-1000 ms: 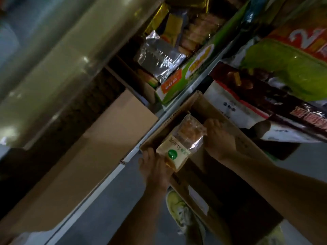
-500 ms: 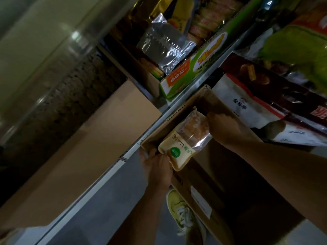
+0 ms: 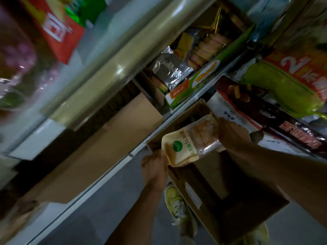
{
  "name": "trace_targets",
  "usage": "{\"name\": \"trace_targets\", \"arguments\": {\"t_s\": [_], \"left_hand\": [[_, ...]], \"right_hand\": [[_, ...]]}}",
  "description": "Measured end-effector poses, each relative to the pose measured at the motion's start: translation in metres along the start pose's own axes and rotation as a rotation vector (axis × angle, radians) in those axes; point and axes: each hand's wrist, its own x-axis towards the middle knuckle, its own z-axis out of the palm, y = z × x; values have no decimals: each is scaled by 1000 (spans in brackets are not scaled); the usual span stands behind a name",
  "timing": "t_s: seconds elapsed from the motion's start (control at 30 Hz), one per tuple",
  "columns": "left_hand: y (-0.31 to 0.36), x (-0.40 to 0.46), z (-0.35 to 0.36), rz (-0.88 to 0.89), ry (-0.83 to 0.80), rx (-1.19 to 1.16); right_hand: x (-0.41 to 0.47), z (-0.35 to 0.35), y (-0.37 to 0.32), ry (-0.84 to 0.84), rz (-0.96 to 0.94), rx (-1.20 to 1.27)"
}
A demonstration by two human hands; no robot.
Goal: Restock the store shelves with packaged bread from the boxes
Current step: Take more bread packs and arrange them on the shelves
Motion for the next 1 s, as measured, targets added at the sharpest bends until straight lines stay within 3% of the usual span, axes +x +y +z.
{"name": "trace_targets", "arguments": {"t_s": [0.2, 0.37, 0.47, 0.63, 0.9, 1.0], "left_hand": [[12, -34, -57, 75, 172, -403], [43, -56, -136, 182, 335, -588], [73, -73, -198, 198, 364, -812], [101, -96, -292, 172, 544, -747], [146, -171, -434, 215, 666, -989], [160, -201, -480, 291, 686, -1006]], "right_hand": [[-44, -63, 1, 127, 51, 58], [-80, -130, 0, 84, 46, 6], [-106, -172, -5, 67, 68, 62], [-159, -235, -22, 70, 48, 254], [-253, -334, -58, -59, -40, 512], [-279, -366, -65, 114, -238, 398]]}}
